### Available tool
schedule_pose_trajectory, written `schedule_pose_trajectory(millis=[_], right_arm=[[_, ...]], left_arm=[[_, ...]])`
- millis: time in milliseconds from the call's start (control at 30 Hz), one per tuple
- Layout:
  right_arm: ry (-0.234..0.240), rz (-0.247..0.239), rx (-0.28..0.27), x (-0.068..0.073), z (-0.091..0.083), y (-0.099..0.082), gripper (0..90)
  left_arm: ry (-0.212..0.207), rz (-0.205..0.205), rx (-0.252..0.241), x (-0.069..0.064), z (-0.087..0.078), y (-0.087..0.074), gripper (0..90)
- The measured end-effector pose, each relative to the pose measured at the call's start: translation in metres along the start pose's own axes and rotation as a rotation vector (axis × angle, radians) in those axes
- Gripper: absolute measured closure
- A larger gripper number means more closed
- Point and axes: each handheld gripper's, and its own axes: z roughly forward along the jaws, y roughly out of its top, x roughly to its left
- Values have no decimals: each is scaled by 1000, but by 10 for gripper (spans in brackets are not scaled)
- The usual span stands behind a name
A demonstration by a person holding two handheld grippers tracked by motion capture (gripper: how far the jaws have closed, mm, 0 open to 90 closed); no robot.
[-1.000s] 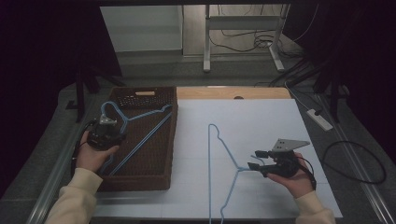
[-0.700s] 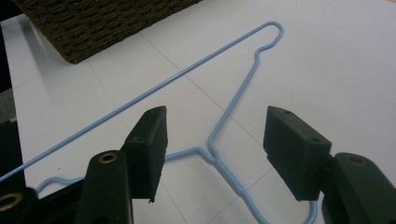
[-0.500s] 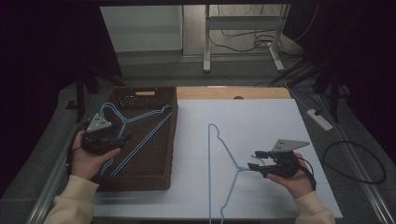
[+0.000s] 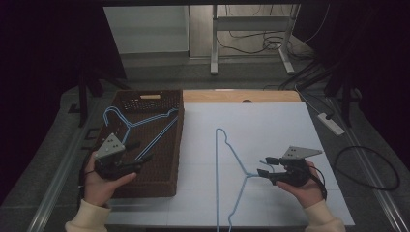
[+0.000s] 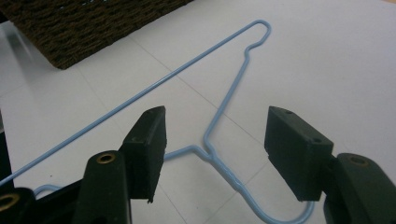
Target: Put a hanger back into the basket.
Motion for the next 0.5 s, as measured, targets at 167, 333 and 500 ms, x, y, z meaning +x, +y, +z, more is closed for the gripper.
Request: schedule_pose_trajectory(millis=[167, 333, 500], right_arm=[[-19, 21, -11, -2, -1, -2, 399], [-36, 24, -18, -1, -2, -3, 400], [-71, 36, -46, 2, -4, -3, 406]], left_arm=[[-19, -7, 6, -7, 3, -5, 381], [-35, -22, -1, -14, 5, -10, 381], [-37, -5, 11, -19, 7, -13, 381]])
